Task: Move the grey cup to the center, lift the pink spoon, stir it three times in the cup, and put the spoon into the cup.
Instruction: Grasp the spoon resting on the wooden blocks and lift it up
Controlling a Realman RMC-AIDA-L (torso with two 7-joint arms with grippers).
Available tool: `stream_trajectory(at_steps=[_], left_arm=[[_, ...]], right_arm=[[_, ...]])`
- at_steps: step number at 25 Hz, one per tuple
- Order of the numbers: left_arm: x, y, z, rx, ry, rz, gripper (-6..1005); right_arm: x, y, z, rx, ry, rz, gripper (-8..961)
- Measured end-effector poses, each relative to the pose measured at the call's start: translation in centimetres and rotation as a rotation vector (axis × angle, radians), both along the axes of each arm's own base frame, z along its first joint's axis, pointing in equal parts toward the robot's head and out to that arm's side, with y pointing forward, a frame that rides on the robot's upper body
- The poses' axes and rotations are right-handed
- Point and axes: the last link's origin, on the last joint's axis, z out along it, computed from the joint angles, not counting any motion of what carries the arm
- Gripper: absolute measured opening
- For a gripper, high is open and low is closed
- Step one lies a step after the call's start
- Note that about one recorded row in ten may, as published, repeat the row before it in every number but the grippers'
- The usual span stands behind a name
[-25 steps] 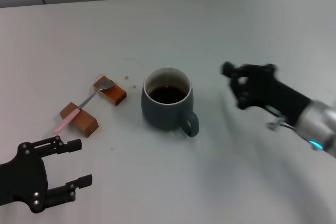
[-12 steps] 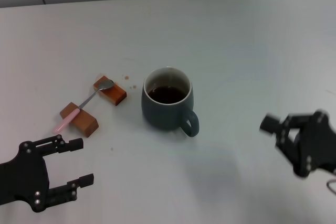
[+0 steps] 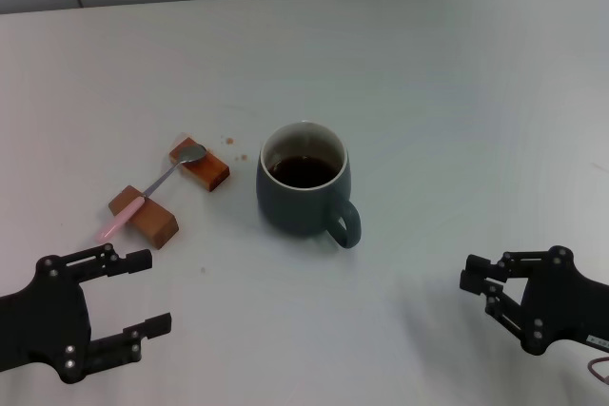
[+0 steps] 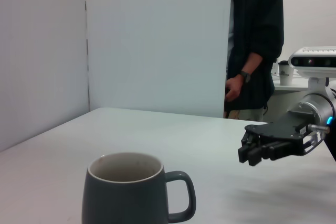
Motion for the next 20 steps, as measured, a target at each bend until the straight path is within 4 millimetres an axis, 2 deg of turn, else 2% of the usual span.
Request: stream_trajectory(at_steps=[20], left_arm=[[0.07,0.20,-0.16,0.014,-0.006,0.008,680]], right_arm=[[-0.18,0.59,0.41,-0.003,-0.015,0.021,630]])
